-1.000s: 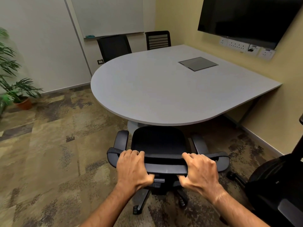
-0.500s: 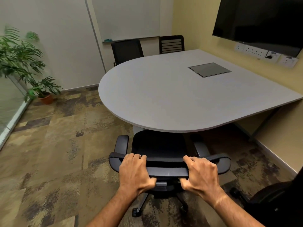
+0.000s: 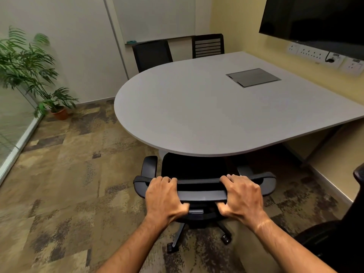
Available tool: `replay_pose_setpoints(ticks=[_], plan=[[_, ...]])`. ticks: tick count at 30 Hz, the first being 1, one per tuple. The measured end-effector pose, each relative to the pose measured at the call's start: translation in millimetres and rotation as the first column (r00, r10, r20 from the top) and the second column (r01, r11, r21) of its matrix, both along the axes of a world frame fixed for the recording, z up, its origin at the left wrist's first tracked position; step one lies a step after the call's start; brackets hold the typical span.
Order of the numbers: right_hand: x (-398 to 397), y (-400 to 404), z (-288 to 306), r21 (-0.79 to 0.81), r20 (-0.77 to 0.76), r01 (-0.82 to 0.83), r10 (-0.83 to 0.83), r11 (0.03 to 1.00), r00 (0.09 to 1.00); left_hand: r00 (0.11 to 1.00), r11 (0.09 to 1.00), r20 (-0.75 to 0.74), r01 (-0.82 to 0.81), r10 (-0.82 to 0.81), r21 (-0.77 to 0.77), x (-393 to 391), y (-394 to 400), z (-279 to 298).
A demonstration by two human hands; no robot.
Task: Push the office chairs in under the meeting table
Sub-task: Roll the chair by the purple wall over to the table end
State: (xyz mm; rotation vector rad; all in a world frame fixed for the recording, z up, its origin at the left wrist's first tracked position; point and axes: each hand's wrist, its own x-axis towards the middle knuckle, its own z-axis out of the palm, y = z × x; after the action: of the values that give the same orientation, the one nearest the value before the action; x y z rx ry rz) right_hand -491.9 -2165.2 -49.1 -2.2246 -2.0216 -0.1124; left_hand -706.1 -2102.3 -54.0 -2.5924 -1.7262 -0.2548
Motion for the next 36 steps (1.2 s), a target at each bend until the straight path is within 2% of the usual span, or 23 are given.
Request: replay_pose_setpoints(ticks=[21, 28, 36], plan=[[32, 32, -1, -0.084, -0.004, 0.029, -0.030, 0.996, 1.000, 1.000, 0.999, -0.012, 0.029, -0.029, 0.030, 28, 32, -2], [11, 36, 5, -0.043, 0.008, 0.026, -0.026, 0.999, 1.000, 0.996, 0.998, -0.070, 0.051, -0.048, 0.041, 12, 50, 4], [1, 29, 2, -0.034, 0.023, 0.039, -0.038, 0.999, 0.999, 0.996, 0.998, -0.059, 0.067, -0.065, 0.018, 3, 45, 4]])
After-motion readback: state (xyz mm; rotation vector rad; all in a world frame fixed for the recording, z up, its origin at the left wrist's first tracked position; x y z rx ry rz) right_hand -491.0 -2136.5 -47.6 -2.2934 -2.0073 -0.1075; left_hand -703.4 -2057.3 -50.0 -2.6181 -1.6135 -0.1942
